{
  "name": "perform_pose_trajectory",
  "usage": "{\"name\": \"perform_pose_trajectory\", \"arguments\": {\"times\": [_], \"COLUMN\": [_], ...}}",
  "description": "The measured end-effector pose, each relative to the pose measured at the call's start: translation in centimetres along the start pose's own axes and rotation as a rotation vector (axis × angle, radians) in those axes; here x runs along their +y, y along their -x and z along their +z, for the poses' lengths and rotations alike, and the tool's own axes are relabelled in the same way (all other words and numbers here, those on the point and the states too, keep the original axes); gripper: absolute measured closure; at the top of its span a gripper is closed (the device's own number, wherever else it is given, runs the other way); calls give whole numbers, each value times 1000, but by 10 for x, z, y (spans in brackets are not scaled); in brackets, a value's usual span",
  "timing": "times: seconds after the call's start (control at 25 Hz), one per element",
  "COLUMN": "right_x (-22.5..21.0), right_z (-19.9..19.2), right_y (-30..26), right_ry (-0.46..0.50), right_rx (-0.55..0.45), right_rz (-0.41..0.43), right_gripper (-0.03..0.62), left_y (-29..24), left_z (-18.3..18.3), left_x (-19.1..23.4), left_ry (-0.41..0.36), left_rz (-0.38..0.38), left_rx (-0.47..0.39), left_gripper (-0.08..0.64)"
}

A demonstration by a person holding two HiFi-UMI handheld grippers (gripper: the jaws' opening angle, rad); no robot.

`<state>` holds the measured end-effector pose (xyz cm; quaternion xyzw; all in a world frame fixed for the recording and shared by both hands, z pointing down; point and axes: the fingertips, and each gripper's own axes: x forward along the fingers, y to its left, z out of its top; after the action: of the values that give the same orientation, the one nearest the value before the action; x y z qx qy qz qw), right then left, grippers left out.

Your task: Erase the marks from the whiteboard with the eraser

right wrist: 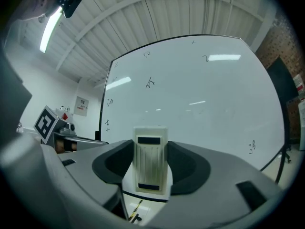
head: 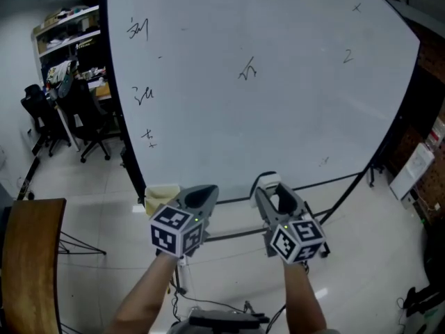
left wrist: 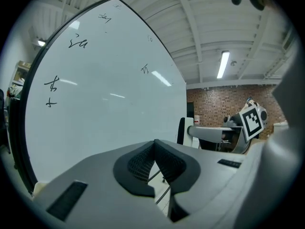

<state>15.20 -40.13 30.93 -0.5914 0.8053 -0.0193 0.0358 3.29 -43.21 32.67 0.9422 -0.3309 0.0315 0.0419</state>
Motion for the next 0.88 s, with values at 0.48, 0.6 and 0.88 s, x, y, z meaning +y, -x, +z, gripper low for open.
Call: {"name": "perform_pose_trajectory", "arguments": {"times": [0.48, 0.6, 0.88], "right_x": [20, 20, 21], "right_z": [-8, -5, 0], "right_y": [8, 6, 5], "right_ry": [68, 69, 80], "right_rx": [39, 39, 35], "right_rz": [30, 27, 16], "right_gripper": [360, 362, 364], "left_y": [-1, -1, -2], "left_z": [-7, -4, 0], "left_x": [-12, -13, -14], "left_ry": [9, 2, -1], "left_rz": [-37, -39, -48], "left_rx": [-12, -13, -17], "left_gripper": [557, 557, 557]}}
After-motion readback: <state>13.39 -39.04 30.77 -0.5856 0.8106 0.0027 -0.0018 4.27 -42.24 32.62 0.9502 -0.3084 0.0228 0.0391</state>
